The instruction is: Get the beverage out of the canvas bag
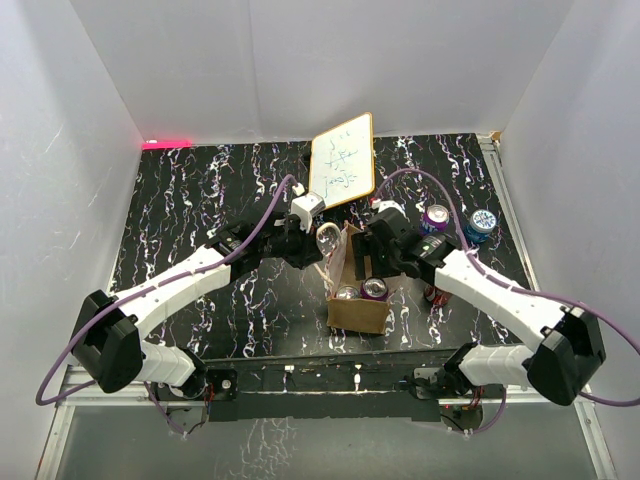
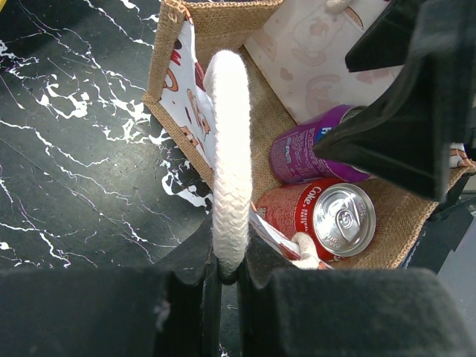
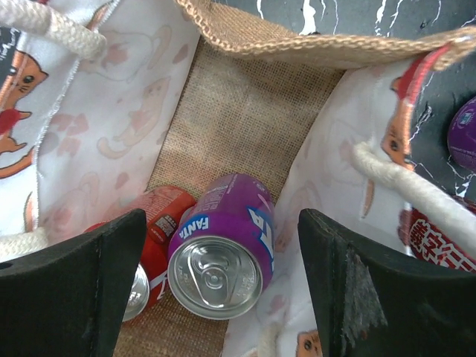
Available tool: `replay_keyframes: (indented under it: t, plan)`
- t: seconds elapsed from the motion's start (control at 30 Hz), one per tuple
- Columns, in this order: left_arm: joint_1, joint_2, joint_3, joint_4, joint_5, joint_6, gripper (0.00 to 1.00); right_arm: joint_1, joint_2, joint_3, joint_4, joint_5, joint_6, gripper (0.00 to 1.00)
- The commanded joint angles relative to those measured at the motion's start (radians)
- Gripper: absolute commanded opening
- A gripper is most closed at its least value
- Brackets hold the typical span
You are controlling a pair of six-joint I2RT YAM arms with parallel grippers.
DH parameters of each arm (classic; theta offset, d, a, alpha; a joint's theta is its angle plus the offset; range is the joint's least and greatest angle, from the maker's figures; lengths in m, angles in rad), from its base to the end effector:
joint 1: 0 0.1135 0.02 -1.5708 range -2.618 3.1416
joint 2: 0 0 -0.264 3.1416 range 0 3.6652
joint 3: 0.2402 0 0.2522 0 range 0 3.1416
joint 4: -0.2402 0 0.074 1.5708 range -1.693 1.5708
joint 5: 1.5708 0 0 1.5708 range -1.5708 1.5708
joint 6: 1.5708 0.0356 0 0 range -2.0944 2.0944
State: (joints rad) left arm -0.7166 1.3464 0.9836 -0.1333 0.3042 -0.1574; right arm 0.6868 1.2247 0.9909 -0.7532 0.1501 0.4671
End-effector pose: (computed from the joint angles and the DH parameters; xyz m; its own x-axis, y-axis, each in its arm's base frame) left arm 0.2241 -0.2094 0.2886 -0.4838 0.2231 -0.8462 0.7588 0.5886 -0.2787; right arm 0.1912 0.1499 0.2723 -0.8297 -0.1045 -0.5483 -0.2123 0.9676 0.1368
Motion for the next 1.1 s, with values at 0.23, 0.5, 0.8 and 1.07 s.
replay_keyframes:
  t: [0.23, 0.5, 0.8, 1.07]
  plan:
    - [0.002, -0.035, -0.008, 0.008, 0.018, -0.001, 0.0, 0.101, 0.087, 0.027, -0.051, 0.123, 0.064, 0.75]
    - [0.003, -0.036, -0.007, 0.007, 0.019, -0.001, 0.0, 0.144, 0.076, -0.029, -0.082, 0.152, 0.105, 0.76]
    - [0.002, -0.031, -0.008, 0.008, 0.018, -0.001, 0.0, 0.146, 0.118, -0.06, -0.021, 0.179, 0.1, 0.79]
    - [0.003, -0.029, -0.008, 0.008, 0.016, 0.001, 0.0, 0.146, 0.127, -0.09, -0.044, 0.176, 0.11, 0.75]
